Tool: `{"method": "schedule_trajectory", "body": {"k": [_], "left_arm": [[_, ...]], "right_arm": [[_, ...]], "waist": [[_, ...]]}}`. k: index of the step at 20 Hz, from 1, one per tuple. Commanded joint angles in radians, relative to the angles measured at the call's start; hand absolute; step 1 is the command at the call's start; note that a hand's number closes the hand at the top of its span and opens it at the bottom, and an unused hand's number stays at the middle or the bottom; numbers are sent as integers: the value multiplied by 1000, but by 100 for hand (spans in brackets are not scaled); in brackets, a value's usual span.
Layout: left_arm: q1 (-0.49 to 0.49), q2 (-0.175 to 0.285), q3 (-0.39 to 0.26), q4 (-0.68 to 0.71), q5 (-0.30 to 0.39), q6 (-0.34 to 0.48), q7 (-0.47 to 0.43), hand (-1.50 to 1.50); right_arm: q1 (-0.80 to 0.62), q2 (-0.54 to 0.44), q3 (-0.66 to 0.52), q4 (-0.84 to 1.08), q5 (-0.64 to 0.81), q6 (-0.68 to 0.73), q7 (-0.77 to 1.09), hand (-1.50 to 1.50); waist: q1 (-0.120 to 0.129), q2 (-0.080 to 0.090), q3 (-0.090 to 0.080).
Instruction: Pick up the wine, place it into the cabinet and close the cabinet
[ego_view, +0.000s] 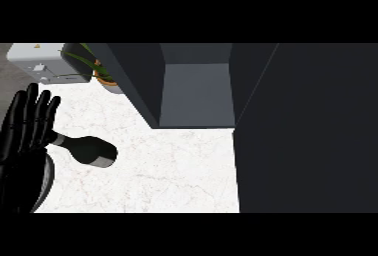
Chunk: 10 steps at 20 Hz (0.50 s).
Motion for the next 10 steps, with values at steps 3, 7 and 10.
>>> {"method": "schedule_trajectory", "body": {"k": [3,7,10], "left_arm": [[36,8,35,20,61,-57,-62,-150],[96,-129,-85,58,222,-72,-30,-150],[97,-132,-93,37,267,-81,14,-150]], "right_arm": [[67,1,-1,-76,-41,39,8,-150],[139,-21,102,-70,-138,182,8,-150],[151,-44,92,-115,-185,199,68,-150]], "waist": [[0,-32,-23],[-4,-35,-25],[-1,-33,-23]]}}
